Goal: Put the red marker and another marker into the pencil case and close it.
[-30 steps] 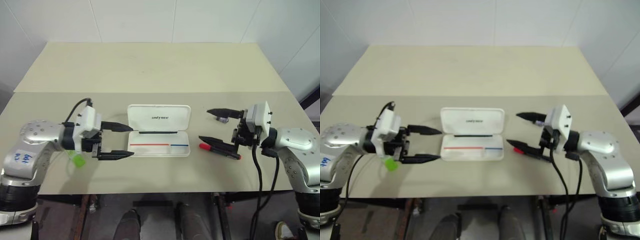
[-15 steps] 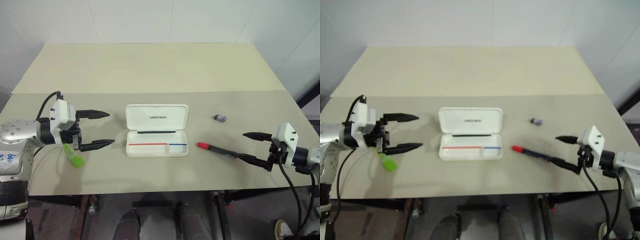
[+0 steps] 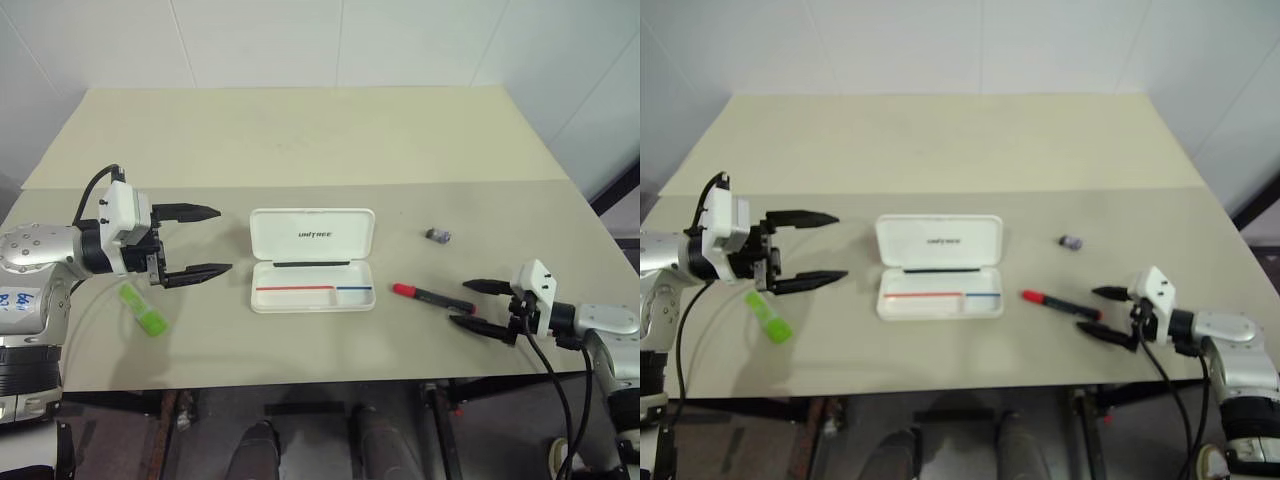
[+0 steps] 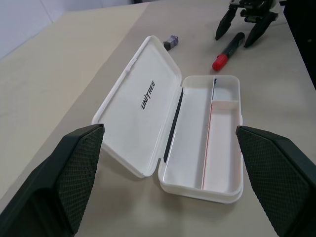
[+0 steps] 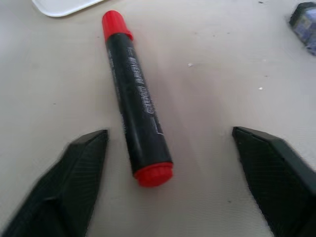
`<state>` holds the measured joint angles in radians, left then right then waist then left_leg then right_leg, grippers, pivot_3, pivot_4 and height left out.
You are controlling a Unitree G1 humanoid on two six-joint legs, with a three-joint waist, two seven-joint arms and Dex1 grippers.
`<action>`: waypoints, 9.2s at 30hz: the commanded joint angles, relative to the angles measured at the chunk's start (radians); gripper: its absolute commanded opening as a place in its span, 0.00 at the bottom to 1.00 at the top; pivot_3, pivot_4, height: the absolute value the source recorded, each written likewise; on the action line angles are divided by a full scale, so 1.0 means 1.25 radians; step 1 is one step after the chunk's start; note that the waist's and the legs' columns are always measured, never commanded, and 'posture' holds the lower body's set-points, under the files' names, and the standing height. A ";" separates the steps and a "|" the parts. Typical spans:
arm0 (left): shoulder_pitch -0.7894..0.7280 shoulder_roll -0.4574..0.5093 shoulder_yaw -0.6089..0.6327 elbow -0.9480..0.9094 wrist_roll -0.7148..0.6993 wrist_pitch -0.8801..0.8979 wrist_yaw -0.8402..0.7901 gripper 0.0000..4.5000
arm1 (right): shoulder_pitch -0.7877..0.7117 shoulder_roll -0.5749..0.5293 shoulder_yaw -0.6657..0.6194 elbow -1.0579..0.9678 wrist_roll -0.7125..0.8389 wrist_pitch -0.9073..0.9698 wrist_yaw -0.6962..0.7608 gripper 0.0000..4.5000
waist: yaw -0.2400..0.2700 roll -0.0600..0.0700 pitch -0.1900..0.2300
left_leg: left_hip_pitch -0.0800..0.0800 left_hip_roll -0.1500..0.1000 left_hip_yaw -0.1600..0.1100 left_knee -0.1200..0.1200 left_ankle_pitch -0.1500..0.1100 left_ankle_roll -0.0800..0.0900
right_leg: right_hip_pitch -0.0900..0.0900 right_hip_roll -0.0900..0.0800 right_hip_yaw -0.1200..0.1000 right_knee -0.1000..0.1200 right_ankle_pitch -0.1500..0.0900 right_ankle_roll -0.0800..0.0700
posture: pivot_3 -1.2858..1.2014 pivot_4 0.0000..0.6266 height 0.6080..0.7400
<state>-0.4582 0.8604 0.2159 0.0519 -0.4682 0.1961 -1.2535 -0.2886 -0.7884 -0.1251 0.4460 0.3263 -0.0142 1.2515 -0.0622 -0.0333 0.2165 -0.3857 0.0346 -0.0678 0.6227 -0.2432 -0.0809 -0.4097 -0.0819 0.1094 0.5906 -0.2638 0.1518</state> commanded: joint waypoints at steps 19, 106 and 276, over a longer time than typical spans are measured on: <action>-0.029 -0.003 -0.002 0.007 -0.001 -0.018 0.018 1.00 | -0.042 -0.015 -0.018 -0.194 0.026 0.041 -0.006 0.14 | 0.001 0.000 0.000 | 0.000 0.000 0.000 0.000 0.000 0.000 | 0.000 0.000 0.000 0.001 0.001 0.002 | 0.52 0.24 1.00; 0.463 -0.630 0.136 -0.693 0.263 0.426 1.165 1.00 | -0.250 0.164 0.099 -0.422 0.118 0.231 -0.079 0.98 | 0.006 -0.002 -0.001 | -0.002 0.000 -0.001 0.004 -0.001 -0.001 | 0.001 0.001 0.000 -0.005 0.002 0.000 | 0.52 0.24 1.00; -0.087 -0.175 -0.247 0.195 0.248 -0.289 0.037 0.80 | -0.048 0.054 -0.017 -0.646 0.165 0.283 -0.265 1.00 | 0.011 -0.001 0.000 | -0.002 0.001 0.000 -0.001 -0.003 0.001 | -0.003 0.001 0.000 -0.004 0.003 -0.001 | 0.52 0.24 1.00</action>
<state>-0.5741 0.6288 -0.0902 0.2936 -0.1692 -0.1385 -1.1973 -0.3351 -0.7183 -0.1305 -0.3507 0.5276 0.3525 0.9205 -0.0489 -0.0348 0.2160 -0.3885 0.0354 -0.0672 0.6213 -0.2466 -0.0800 -0.4129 -0.0810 0.1096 0.5855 -0.2597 0.1509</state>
